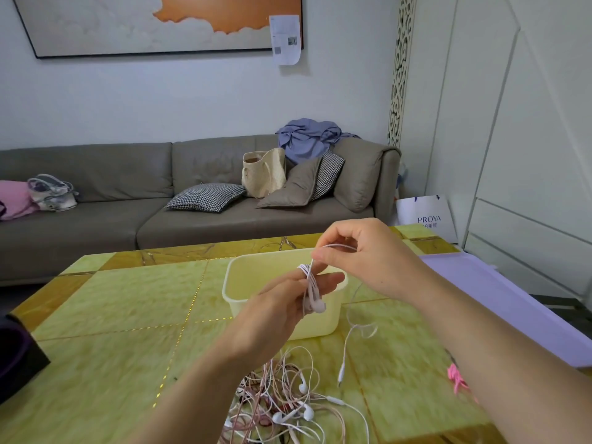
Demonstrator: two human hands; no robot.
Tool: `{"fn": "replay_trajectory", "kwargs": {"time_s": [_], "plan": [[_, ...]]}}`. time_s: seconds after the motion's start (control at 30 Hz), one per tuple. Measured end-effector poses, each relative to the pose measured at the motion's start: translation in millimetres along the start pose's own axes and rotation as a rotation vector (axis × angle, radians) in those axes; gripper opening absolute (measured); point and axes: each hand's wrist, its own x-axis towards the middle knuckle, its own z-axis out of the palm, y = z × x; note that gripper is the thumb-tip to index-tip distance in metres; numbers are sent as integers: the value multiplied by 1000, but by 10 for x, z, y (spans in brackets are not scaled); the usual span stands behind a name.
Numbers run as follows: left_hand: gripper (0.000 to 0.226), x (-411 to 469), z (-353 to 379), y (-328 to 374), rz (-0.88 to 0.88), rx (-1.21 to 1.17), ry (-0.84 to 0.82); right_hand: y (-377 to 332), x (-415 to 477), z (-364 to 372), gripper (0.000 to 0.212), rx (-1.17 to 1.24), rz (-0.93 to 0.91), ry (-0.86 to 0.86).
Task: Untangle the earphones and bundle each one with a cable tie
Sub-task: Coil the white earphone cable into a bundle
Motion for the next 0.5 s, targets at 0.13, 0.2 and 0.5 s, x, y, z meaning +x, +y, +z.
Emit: {"fn": "replay_trajectory", "kwargs": {"time_s": [0.13, 0.2, 0.5], "plan": [[31, -17, -16, 10, 28, 31, -27, 27, 0, -68, 9, 8, 0, -4], [29, -28, -20, 19, 32, 65, -25, 21, -3, -79, 9, 2, -1, -3], [23, -35, 53, 20, 104, 195, -15, -101, 34, -39, 7, 53, -30, -39]]}}
